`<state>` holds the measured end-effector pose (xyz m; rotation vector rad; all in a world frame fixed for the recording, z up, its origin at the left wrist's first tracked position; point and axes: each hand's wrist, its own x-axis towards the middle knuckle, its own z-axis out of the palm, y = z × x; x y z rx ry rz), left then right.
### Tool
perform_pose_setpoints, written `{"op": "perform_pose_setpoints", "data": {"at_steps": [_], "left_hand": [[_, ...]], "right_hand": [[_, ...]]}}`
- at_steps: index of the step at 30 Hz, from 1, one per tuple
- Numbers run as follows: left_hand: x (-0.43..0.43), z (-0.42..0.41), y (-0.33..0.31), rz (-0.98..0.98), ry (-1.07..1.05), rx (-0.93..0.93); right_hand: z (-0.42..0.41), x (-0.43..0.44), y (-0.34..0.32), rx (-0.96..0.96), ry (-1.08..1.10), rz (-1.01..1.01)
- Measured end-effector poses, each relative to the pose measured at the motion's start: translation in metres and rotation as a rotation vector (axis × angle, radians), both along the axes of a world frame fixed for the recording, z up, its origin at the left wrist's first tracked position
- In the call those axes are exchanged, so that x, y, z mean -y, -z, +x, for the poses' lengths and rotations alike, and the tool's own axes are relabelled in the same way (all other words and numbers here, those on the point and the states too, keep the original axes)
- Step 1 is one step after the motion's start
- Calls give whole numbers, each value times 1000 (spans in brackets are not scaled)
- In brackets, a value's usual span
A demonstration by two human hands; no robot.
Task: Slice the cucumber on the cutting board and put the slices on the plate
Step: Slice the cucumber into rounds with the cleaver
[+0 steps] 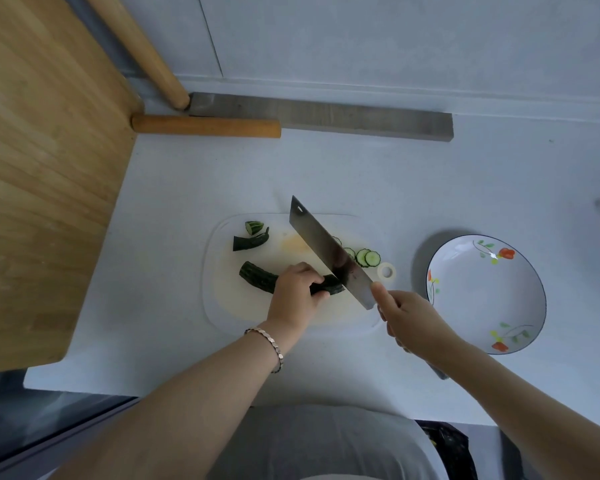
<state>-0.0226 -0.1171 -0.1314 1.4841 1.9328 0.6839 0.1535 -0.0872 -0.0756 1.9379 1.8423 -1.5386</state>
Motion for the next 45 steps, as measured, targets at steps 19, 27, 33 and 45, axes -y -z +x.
{"op": "perform_pose_setpoints", "data": {"at_steps": [19,27,33,45], "left_hand": [[-1,-1,1,3,13,-23],[0,-1,2,10,22,-28],[0,0,1,-1,9,-23],[8,-7,2,33,64,0]], "right_hand": [[4,2,-1,12,-9,-6],[5,3,-2,19,-33,22],[3,3,-2,40,-70,38],[-4,19,29,-28,117,-6]]}}
